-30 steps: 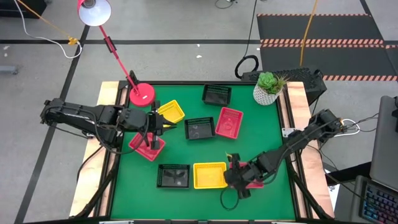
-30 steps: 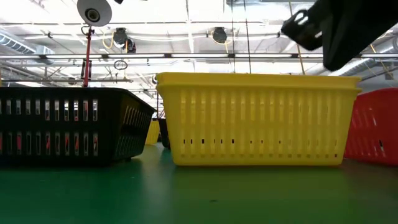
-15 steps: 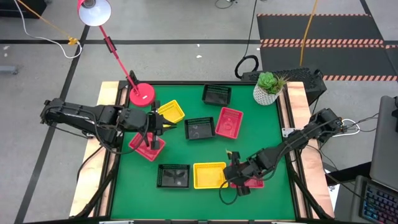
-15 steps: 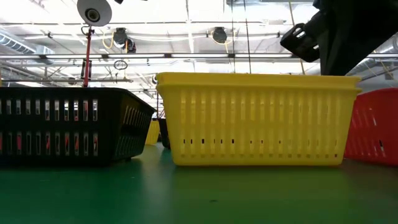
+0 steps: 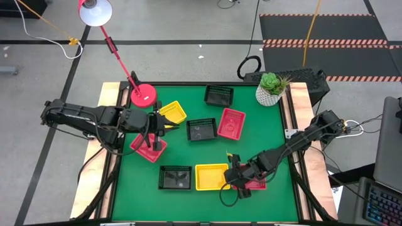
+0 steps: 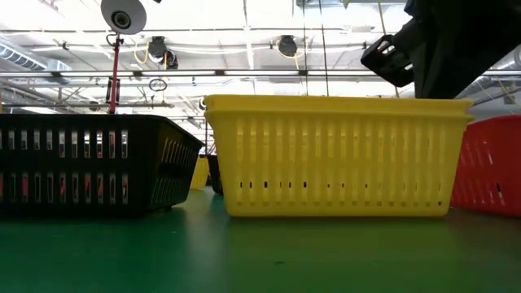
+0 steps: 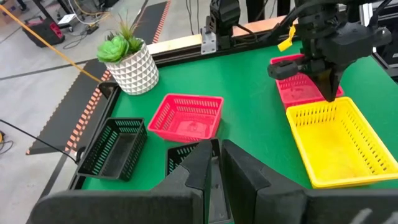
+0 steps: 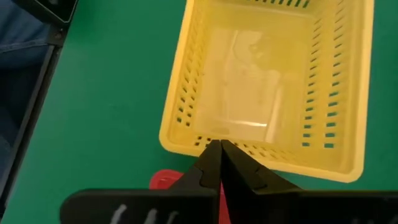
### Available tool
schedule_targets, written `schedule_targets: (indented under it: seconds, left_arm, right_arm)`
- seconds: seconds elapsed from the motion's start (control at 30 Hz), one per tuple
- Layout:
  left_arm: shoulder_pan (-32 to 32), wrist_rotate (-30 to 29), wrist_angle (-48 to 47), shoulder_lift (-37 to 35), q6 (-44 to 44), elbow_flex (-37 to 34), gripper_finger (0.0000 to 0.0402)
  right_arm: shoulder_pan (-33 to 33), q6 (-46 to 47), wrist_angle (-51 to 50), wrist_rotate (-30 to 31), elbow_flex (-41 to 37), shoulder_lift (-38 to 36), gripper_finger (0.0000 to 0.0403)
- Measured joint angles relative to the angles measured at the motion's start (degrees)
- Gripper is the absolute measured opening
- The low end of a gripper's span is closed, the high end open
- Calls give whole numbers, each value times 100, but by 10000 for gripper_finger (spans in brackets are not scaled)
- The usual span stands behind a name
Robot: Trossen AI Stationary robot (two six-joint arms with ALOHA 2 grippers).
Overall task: Stack baskets by color
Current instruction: Stack the right yellow bin on top of the bottom yellow bin, then stack the middle black bin on top of the bottom black bin
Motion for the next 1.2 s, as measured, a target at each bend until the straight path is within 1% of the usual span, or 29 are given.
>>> schedule_targets:
  seconds: [0.23, 1.07, 1.2]
  left_arm:
    - [1, 0, -1, 0, 6, 0, 42]
    - [1, 0, 17, 4, 17, 1, 42]
    - [0, 0, 17, 4, 15, 2, 42]
  right_arm:
    - [2, 137, -46, -291, 0, 0, 0]
    - [-35, 122, 70, -289, 4, 32, 0]
    - [-35, 123, 74, -287, 2, -81, 0]
